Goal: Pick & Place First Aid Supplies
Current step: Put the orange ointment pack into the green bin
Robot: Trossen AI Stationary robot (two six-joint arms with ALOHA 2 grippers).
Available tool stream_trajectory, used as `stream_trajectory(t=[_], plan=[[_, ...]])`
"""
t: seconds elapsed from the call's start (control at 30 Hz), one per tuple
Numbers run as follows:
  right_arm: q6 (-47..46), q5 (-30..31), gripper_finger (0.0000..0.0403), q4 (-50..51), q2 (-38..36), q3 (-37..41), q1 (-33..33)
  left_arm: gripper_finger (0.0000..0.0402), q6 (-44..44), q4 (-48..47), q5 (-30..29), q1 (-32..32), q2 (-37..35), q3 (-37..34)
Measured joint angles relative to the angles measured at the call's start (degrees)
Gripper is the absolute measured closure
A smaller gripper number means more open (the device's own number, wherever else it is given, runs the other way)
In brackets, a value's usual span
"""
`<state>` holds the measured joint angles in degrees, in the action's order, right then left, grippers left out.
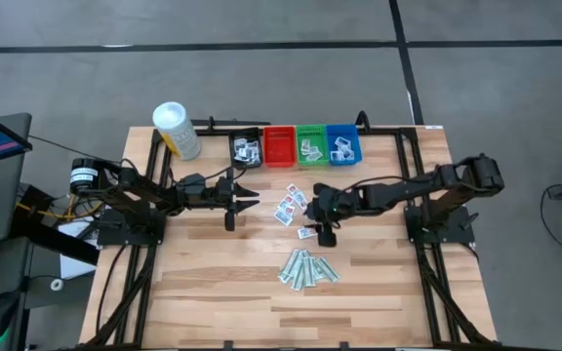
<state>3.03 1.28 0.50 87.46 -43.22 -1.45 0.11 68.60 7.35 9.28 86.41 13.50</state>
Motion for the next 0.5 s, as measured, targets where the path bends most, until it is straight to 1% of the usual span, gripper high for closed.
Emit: stream_trajectory(t=[0.2, 0.3, 0.5], plan=[[-4.5, 0.1, 0.0223, -0.3, 0.6, 0.0, -3.1, 0.0300, 0.0, 0.0, 0.0, 0.0, 0.0, 0.0], [-4.6, 0.3, 0.0226, -0.7, 2.8, 0.0, -3.9, 0.0300, 0.0, 0.0, 0.0, 0.0, 0.0, 0.0], [-4.6, 1.2, 0.0226, -5.9, 9.8, 0.0, -4.2, 0.0300, -0.3, 0.0, 0.0, 0.0, 0.0, 0.0]])
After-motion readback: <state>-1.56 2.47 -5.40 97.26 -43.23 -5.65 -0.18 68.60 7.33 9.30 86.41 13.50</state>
